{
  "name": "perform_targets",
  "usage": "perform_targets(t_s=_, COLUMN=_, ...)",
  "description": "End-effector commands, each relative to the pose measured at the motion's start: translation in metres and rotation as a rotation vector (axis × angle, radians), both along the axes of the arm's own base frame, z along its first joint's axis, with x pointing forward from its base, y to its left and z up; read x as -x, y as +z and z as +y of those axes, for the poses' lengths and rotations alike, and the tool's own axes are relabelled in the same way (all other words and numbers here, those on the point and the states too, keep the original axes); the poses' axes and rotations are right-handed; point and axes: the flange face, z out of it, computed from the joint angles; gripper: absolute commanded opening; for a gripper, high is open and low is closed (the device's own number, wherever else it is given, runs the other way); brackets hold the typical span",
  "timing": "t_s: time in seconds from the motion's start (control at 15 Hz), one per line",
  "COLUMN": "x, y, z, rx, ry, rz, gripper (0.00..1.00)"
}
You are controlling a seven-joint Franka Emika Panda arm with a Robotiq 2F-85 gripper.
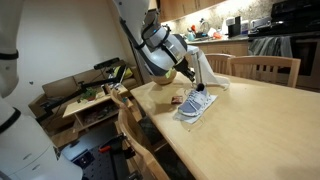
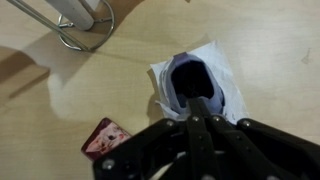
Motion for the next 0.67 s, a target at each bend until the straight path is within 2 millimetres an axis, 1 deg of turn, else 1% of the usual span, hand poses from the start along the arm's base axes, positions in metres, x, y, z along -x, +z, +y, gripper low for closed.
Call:
perform_targets(t_s=0.0, x=0.011, y=0.006, z=-0.012, rx=0.014, ry=-0.024, rz=0.004, gripper=0.00)
perform_targets(t_s=0.27, x=0.022, y=-0.008, z=-0.022, rx=0.032, ry=-0.028, rz=0.033, gripper=0.00)
perform_targets(t_s=0.33, x=0.022, y=-0.007, z=-0.023, rx=0.044, ry=-0.034, rz=0.029, gripper=0.00)
perform_targets(t_s=0.4, x=0.013, y=-0.018, z=-0.018, rx=0.032, ry=-0.018, rz=0.038, gripper=0.01)
perform_targets(t_s=0.6, x=0.015, y=-0.020, z=-0.022, rx=0.041, ry=-0.022, rz=0.042, gripper=0.01)
